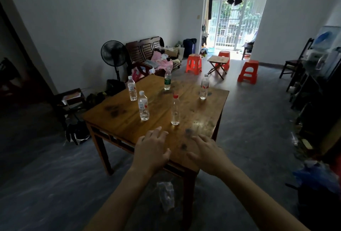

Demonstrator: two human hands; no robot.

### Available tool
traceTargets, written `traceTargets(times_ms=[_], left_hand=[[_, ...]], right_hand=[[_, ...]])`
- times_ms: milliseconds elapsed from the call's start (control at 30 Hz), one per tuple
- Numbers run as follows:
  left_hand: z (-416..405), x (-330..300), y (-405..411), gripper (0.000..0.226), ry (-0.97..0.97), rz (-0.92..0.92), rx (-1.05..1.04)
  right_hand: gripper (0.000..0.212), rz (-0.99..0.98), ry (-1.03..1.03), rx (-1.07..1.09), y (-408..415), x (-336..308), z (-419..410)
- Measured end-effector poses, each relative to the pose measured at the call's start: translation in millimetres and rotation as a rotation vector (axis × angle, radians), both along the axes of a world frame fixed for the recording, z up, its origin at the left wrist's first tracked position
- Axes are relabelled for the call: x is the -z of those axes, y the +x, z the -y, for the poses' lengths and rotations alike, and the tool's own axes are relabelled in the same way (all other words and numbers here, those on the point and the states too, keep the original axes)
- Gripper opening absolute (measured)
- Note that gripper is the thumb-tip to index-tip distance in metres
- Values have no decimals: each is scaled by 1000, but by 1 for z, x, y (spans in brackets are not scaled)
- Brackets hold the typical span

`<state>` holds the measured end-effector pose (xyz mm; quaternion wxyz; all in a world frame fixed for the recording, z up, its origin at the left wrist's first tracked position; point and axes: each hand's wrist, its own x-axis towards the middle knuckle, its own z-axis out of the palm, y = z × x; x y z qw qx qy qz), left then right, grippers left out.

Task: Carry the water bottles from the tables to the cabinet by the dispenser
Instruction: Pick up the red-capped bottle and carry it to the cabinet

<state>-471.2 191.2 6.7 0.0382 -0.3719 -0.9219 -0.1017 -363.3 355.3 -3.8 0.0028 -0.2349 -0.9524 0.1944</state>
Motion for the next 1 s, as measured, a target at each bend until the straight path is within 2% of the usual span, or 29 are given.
traceTargets(times_ms=[300, 633, 1000], left_hand=[[-47, 11, -89, 61, -38, 49, -23], [-122, 49, -219, 60, -93, 85, 94], [-194, 95, -341, 64, -127, 202, 219]], right_hand=[[68, -19, 54, 20, -86, 20, -48], [72, 64, 137, 130, -184, 49, -112], [77, 286, 139, 272, -295, 71, -151]])
